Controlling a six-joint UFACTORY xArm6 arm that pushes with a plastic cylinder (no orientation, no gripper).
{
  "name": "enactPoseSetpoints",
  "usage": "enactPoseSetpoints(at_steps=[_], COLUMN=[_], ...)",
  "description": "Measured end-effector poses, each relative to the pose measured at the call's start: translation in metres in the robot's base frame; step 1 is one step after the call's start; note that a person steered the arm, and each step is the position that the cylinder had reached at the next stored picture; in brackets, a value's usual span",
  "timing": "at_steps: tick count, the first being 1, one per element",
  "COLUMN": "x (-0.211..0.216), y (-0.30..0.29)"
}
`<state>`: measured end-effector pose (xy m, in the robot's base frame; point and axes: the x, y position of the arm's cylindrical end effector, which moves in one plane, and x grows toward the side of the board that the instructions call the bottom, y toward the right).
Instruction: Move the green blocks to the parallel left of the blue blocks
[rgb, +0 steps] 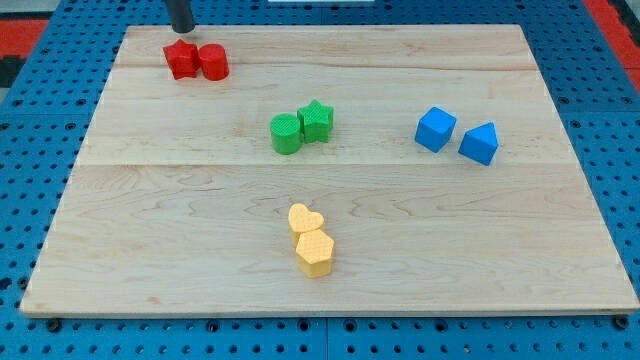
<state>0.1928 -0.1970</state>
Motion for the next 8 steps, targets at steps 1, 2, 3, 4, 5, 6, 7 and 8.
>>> enactPoseSetpoints(at_steps=[1, 2, 3, 4, 5, 6, 7, 8], x=[0.0, 0.0, -0.001, 0.0, 0.028, 0.095, 0.159, 0.205], y=[0.0, 0.0, 0.022, 0.076, 0.159, 0.229, 0.246, 0.189])
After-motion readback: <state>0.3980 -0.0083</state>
